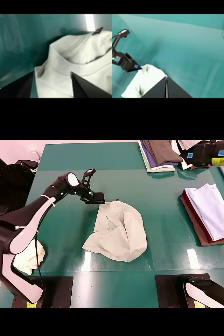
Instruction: Fold the shirts.
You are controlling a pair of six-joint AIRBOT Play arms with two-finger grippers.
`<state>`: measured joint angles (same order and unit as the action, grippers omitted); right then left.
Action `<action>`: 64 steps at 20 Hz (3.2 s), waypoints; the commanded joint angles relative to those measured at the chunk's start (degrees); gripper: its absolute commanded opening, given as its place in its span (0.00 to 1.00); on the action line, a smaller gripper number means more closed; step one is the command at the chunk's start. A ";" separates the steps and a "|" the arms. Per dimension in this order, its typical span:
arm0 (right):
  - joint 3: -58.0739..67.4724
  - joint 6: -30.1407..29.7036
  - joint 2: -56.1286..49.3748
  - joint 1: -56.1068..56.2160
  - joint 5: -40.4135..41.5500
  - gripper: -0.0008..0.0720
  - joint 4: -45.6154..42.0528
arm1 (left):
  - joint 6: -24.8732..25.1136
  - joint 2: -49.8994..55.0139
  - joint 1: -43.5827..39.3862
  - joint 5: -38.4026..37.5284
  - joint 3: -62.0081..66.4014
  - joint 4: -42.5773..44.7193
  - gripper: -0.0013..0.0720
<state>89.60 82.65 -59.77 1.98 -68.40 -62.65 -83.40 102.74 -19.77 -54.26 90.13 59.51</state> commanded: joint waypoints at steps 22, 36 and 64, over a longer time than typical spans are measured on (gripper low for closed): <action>-34.49 -0.26 -0.72 1.05 -3.67 0.72 6.10 | 4.33 -17.92 14.45 -18.16 8.72 13.55 0.05; -31.69 -6.25 -22.84 15.67 13.86 0.04 13.29 | 3.87 -19.47 14.45 -17.57 8.79 13.62 0.05; 9.25 0.42 -23.02 2.69 -16.37 0.04 2.47 | 4.07 -40.06 14.45 -13.27 -20.90 9.11 0.05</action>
<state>104.97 82.61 -74.13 1.13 -84.31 -60.23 -81.49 56.60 -5.34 -71.31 77.56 68.42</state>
